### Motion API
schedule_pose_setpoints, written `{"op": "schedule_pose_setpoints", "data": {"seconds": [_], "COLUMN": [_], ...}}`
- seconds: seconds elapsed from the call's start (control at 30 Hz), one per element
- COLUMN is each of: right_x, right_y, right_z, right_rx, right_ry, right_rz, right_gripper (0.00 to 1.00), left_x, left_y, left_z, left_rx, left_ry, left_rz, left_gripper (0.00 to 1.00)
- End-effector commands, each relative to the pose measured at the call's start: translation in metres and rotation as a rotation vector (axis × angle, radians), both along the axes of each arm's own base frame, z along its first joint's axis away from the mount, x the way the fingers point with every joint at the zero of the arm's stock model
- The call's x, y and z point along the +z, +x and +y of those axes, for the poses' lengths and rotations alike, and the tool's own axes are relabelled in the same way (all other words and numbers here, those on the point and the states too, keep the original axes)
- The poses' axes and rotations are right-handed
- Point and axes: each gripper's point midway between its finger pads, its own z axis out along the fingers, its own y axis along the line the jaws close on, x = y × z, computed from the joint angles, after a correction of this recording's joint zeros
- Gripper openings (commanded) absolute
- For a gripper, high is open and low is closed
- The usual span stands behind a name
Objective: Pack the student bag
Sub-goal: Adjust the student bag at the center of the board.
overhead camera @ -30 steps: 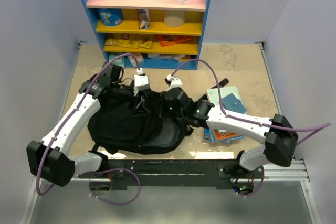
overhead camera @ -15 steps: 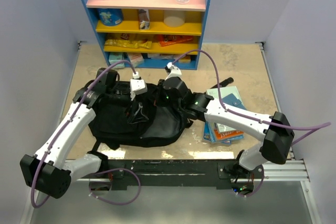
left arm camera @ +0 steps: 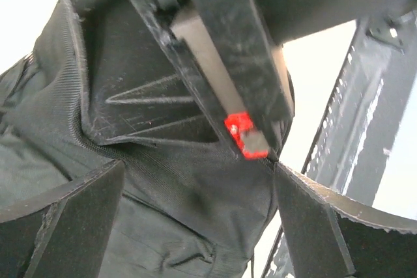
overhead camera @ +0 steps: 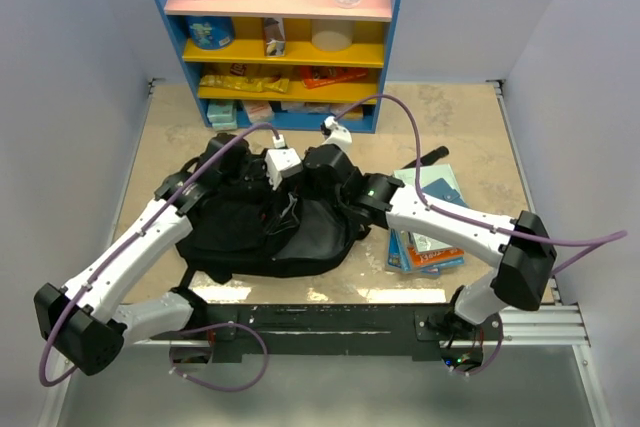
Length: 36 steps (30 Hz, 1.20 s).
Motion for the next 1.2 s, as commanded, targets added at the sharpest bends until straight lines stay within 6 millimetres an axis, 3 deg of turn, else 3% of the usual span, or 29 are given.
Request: {"op": "schedule_pose_setpoints", "data": {"seconds": [0.0, 0.07, 0.1, 0.2, 0.23, 0.27, 0.3, 0.4, 0.43, 0.5, 0.57, 0.6, 0.63, 0.67, 0.73, 0.8, 1.0, 1.17], "right_x": [0.043, 0.049, 0.050, 0.052, 0.050, 0.052, 0.052, 0.050, 0.051, 0.053, 0.054, 0.057, 0.061, 0.062, 0.064, 0.062, 0.056, 0.060], "right_y": [0.031, 0.036, 0.038, 0.041, 0.041, 0.042, 0.042, 0.041, 0.042, 0.043, 0.046, 0.046, 0.047, 0.047, 0.048, 0.047, 0.046, 0.044], "right_z": [-0.001, -0.003, 0.000, 0.001, 0.001, 0.002, 0.003, 0.002, 0.001, -0.004, -0.006, -0.006, -0.005, -0.003, -0.002, 0.000, 0.000, 0.004], "right_rx": [-0.158, -0.175, -0.170, -0.172, -0.172, -0.169, -0.163, -0.152, -0.152, -0.158, -0.168, -0.170, -0.170, -0.173, -0.177, -0.177, -0.182, -0.174], "right_ry": [0.101, 0.112, 0.122, 0.137, 0.136, 0.153, 0.166, 0.181, 0.175, 0.179, 0.195, 0.201, 0.209, 0.222, 0.234, 0.244, 0.259, 0.275], "right_rz": [-0.047, -0.043, -0.039, -0.035, -0.034, -0.037, -0.037, -0.027, -0.027, -0.024, -0.012, -0.011, -0.011, -0.001, -0.004, 0.008, 0.024, 0.024], "right_gripper": [0.00, 0.00, 0.00, 0.00, 0.00, 0.00, 0.00, 0.00, 0.00, 0.00, 0.00, 0.00, 0.00, 0.00, 0.00, 0.00, 0.00, 0.00], "left_x": [0.012, 0.023, 0.049, 0.102, 0.103, 0.099, 0.081, 0.033, 0.026, 0.017, 0.033, 0.019, 0.037, 0.042, 0.034, 0.025, 0.034, 0.022], "left_y": [0.003, -0.006, -0.010, -0.014, -0.014, -0.014, -0.019, -0.047, -0.064, -0.068, -0.048, -0.039, -0.008, -0.006, 0.005, 0.007, 0.003, 0.006], "left_z": [-0.007, -0.007, -0.003, 0.010, 0.018, 0.024, 0.030, 0.023, 0.018, 0.011, 0.008, 0.012, 0.017, 0.019, 0.024, 0.019, -0.004, -0.008], "left_rx": [0.087, -0.001, -0.025, -0.069, -0.037, -0.002, 0.012, -0.246, -0.356, -0.383, -0.230, -0.154, 0.030, 0.081, 0.190, 0.221, 0.268, 0.291], "left_ry": [-0.035, -0.019, -0.053, -0.088, -0.071, -0.058, -0.034, 0.042, 0.024, -0.001, -0.059, -0.054, -0.081, -0.100, -0.074, -0.052, -0.141, -0.117], "left_rz": [-0.008, -0.095, -0.196, -0.450, -0.456, -0.450, -0.419, -0.343, -0.294, -0.240, -0.329, -0.342, -0.450, -0.490, -0.466, -0.417, -0.410, -0.414], "left_gripper": [1.00, 1.00, 1.00, 1.00, 1.00, 1.00, 1.00, 1.00, 1.00, 1.00, 1.00, 1.00, 1.00, 1.00, 1.00, 1.00, 0.99, 0.88]}}
